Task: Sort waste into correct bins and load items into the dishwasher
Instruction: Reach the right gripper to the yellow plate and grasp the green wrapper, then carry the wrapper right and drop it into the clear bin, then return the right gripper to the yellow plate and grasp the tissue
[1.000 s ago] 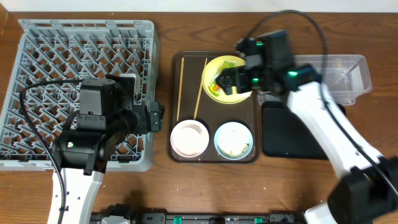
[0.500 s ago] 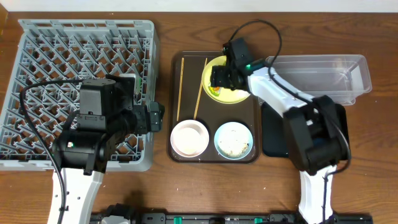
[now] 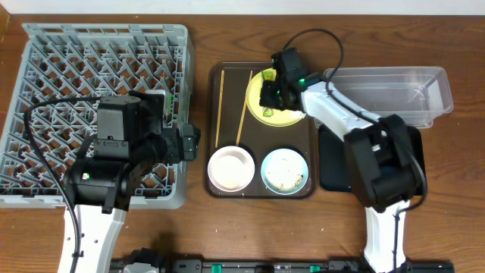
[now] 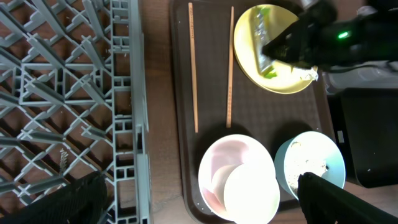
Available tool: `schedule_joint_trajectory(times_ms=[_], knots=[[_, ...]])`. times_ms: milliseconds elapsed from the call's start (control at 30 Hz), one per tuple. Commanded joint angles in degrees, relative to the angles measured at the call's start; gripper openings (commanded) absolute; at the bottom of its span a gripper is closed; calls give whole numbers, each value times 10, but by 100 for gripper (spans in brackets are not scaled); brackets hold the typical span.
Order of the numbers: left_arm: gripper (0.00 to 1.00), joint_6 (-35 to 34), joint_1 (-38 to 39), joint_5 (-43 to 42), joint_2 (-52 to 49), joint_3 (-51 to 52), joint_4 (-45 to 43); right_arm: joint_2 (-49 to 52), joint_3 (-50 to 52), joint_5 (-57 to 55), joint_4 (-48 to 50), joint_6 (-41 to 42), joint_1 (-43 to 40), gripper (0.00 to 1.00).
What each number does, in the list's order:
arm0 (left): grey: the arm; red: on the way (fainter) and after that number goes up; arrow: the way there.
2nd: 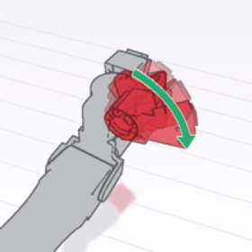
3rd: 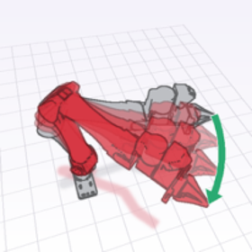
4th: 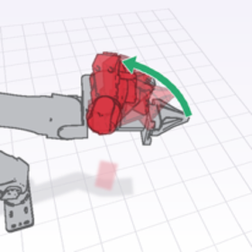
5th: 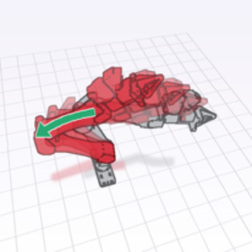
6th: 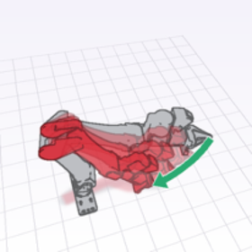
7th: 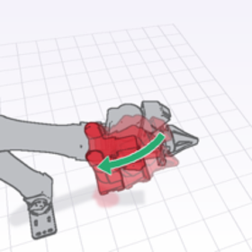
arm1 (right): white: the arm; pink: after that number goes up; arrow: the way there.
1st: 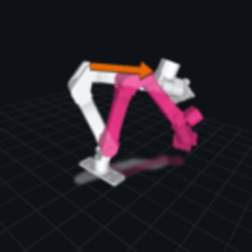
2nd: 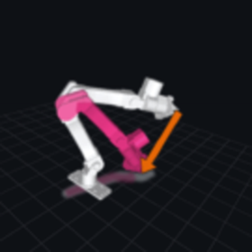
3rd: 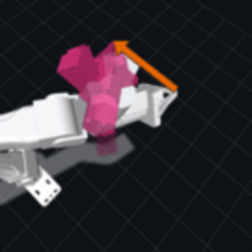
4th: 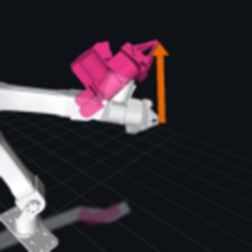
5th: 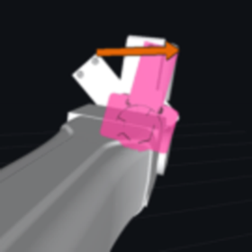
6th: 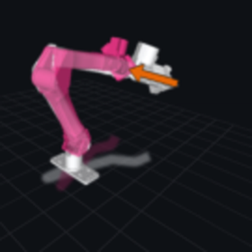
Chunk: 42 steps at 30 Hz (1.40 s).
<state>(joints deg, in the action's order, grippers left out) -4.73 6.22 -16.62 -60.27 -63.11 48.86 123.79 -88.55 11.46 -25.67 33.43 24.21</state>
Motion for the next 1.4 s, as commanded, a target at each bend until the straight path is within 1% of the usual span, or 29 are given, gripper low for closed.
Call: schedule_joint_trajectory(times_ms=[0,67,133,200,233,333,467,500,533,567,600,667,733,800,867,900,967,1000,1100,1167,1300,1367], knots=[[98,-5,2,-9,0,-12,0,-103,-15,78,-17,-28,-47,1],[98,-5,2,-9,0,-12,0,-142,-15,88,-50,-28,-75,1],[98,-5,2,-9,0,-12,0,-174,-15,72,-92,-25,-101,1],[98,-5,2,-9,0,-12,0,-197,-15,35,-137,-11,-128,1],[98,-5,2,-9,0,-12,0,-207,-15,-2,-165,1,-145,1],[98,-5,2,-9,0,-12,0,-215,-15,-67,-210,28,-176,1],[98,-5,2,-9,0,-12,0,-211,-6,-78,-255,64,-208,1],[98,-5,2,-9,0,-12,0,-210,-4,-83,-262,70,-212,5],[98,-5,2,-9,0,-12,0,-208,-2,-89,-265,75,-214,19],[98,-5,2,-9,0,-12,0,-208,-2,-96,-263,75,-216,43],[98,-5,2,-9,0,-12,0,-208,-2,-109,-256,75,-216,52],[99,-5,2,-9,0,-12,0,-210,-3,-116,-232,74,-216,63],[98,-5,2,-9,0,-12,0,-212,-4,-82,-212,71,-212,64],[98,-5,2,-9,0,-12,0,-213,-4,-39,-189,43,-203,62],[98,-5,2,-9,0,-12,0,-213,-4,-50,-185,33,-188,62],[98,-5,2,-9,0,-12,0,-212,-4,-50,-179,11,-179,59],[98,-5,2,-9,0,-12,0,-212,-3,-39,-155,-63,-159,50],[98,-5,2,-9,0,-12,0,-211,-3,-34,-142,-111,-145,49],[98,-5,2,-9,0,-12,0,-205,-3,-36,-122,-229,-92,50],[98,-5,2,-9,0,-12,0,-192,-3,-63,-114,-279,-50,52],[98,-5,2,-9,0,-12,0,-147,-3,-183,-95,-288,6,59],[98,-5,2,-9,0,-12,0,-115,-3,-237,-75,-288,21,59]])
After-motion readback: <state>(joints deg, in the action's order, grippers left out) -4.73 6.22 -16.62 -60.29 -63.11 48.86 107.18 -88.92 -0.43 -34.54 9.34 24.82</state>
